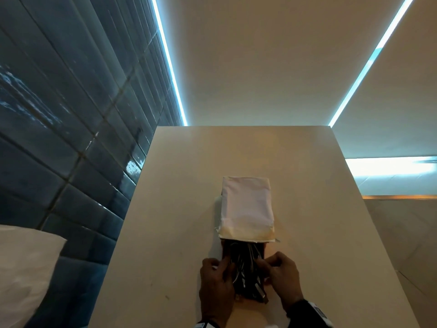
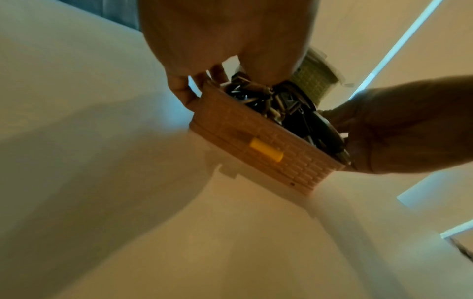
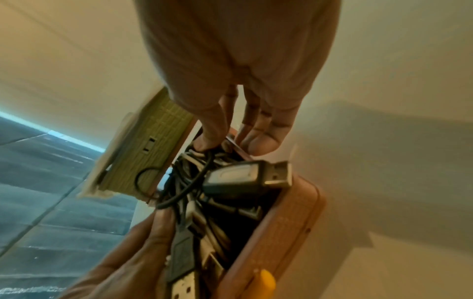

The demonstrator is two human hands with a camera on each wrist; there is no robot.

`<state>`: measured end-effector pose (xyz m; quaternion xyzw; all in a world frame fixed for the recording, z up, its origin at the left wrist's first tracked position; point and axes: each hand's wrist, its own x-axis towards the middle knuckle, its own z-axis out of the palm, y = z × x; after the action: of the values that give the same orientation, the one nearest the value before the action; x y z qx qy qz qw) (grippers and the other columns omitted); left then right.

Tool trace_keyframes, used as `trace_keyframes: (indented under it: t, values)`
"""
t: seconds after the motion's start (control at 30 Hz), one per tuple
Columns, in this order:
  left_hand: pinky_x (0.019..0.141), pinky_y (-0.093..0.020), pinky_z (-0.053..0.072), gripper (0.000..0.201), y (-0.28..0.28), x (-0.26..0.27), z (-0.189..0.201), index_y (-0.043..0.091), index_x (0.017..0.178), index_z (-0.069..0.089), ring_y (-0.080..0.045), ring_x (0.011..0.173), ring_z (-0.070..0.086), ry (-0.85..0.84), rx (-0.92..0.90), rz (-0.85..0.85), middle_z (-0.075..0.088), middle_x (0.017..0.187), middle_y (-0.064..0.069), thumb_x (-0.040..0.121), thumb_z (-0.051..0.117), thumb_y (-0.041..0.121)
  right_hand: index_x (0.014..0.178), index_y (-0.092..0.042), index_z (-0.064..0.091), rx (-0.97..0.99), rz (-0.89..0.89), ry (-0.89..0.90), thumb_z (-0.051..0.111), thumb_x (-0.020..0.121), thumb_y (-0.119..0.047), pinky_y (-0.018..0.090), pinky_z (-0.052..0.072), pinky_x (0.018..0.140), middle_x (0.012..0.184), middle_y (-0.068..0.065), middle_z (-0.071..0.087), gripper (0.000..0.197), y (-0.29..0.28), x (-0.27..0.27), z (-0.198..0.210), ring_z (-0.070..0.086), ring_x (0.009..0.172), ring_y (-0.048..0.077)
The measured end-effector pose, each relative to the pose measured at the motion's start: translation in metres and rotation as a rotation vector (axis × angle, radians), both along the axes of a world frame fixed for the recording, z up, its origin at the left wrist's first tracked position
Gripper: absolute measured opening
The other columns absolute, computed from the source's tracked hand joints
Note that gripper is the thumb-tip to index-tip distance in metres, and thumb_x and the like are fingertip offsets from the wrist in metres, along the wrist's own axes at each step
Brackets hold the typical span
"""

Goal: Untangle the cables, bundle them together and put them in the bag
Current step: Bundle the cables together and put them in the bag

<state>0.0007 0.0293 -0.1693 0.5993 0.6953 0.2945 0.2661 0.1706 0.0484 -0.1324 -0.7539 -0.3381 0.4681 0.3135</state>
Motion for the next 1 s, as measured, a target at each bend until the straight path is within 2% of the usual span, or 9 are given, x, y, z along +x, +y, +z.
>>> trace_keyframes:
  t: [0.17, 0.27, 0.33, 0.43, 0.57, 0.67, 0.77, 0.87, 1.0]
  values:
    - [0.057, -0.036, 0.05, 0.01, 0.02, 0.002, 0.003, 0.022, 0.092, 0.069, -0.021, 0.075, 0.055, -0.024, -0.065, 0.002, 0.044, 0.09, 0.002, 0.088, 0.062, 0.017, 0.064, -0.004, 0.056, -0.008, -0.069, 0.014, 0.08, 0.074, -0.022, 0.033, 0.045, 0.054, 0.056, 0.007, 0.062, 0.032, 0.017, 0.0, -0.007, 0.058, 0.053, 0.022]
    - [0.054, -0.033, 0.047, 0.009, 0.038, 0.005, 0.008, 0.017, 0.086, 0.067, -0.024, 0.073, 0.057, -0.048, -0.069, -0.012, 0.045, 0.091, 0.0, 0.088, 0.06, 0.021, 0.064, -0.005, 0.056, 0.018, -0.085, -0.012, 0.069, 0.068, -0.033, 0.033, 0.042, 0.056, 0.059, 0.008, 0.062, 0.031, 0.033, 0.002, -0.009, 0.054, 0.058, 0.022]
    - [0.054, -0.029, 0.042, 0.024, 0.043, 0.007, 0.01, 0.013, 0.086, 0.067, -0.025, 0.072, 0.057, -0.062, -0.042, -0.016, 0.048, 0.094, -0.002, 0.085, 0.054, 0.033, 0.061, -0.01, 0.053, 0.037, -0.065, -0.069, 0.057, 0.064, -0.037, 0.033, 0.042, 0.058, 0.064, 0.011, 0.064, 0.027, 0.042, 0.003, -0.005, 0.057, 0.062, 0.025]
    - [0.056, -0.031, 0.046, 0.027, 0.043, 0.004, 0.014, 0.015, 0.091, 0.068, -0.023, 0.074, 0.06, -0.077, -0.056, -0.016, 0.049, 0.097, -0.001, 0.087, 0.054, 0.038, 0.064, -0.012, 0.048, 0.057, 0.021, -0.134, 0.048, 0.069, -0.04, 0.033, 0.035, 0.058, 0.071, 0.011, 0.061, 0.028, 0.045, 0.002, 0.003, 0.056, 0.069, 0.028]
    - [0.072, -0.026, 0.051, 0.015, 0.033, -0.01, 0.018, 0.02, 0.104, 0.072, -0.017, 0.087, 0.063, -0.156, -0.064, -0.085, 0.058, 0.102, 0.001, 0.092, 0.063, 0.022, 0.068, -0.009, 0.055, 0.024, 0.032, -0.069, 0.065, 0.087, -0.029, 0.036, 0.046, 0.058, 0.063, 0.007, 0.062, 0.029, 0.03, 0.011, 0.0, 0.057, 0.06, 0.024]
    - [0.081, -0.021, 0.053, 0.038, 0.016, -0.026, 0.024, 0.031, 0.122, 0.063, -0.005, 0.098, 0.063, -0.337, -0.082, -0.138, 0.063, 0.11, 0.009, 0.09, 0.063, 0.011, 0.074, -0.004, 0.062, -0.035, 0.147, 0.044, 0.071, 0.085, -0.027, 0.033, 0.049, 0.051, 0.065, 0.01, 0.068, 0.027, 0.012, 0.023, 0.005, 0.061, 0.053, 0.018]
    - [0.079, -0.02, 0.054, 0.052, -0.001, -0.033, 0.021, 0.029, 0.128, 0.058, -0.001, 0.098, 0.063, -0.346, -0.074, -0.169, 0.062, 0.11, 0.009, 0.081, 0.07, 0.012, 0.074, -0.009, 0.066, -0.048, 0.326, 0.032, 0.08, 0.074, -0.011, 0.03, 0.052, 0.055, 0.067, 0.004, 0.071, 0.014, -0.006, 0.029, 0.011, 0.063, 0.057, 0.011]
    - [0.073, -0.022, 0.055, 0.05, -0.005, -0.03, 0.016, 0.036, 0.114, 0.06, 0.0, 0.093, 0.063, -0.254, -0.06, -0.13, 0.062, 0.102, 0.01, 0.075, 0.076, 0.009, 0.067, -0.018, 0.064, 0.017, 0.392, -0.097, 0.083, 0.063, -0.006, 0.022, 0.049, 0.064, 0.067, 0.0, 0.069, 0.023, -0.008, 0.026, 0.014, 0.059, 0.06, 0.003]
    - [0.062, -0.021, 0.054, 0.04, 0.001, -0.027, 0.011, 0.038, 0.077, 0.056, -0.001, 0.08, 0.063, -0.191, -0.024, -0.085, 0.063, 0.082, 0.011, 0.072, 0.077, 0.005, 0.062, -0.019, 0.056, 0.073, 0.39, -0.148, 0.084, 0.058, -0.005, 0.017, 0.039, 0.054, 0.061, -0.003, 0.06, 0.031, -0.004, 0.013, 0.012, 0.049, 0.054, 0.002]
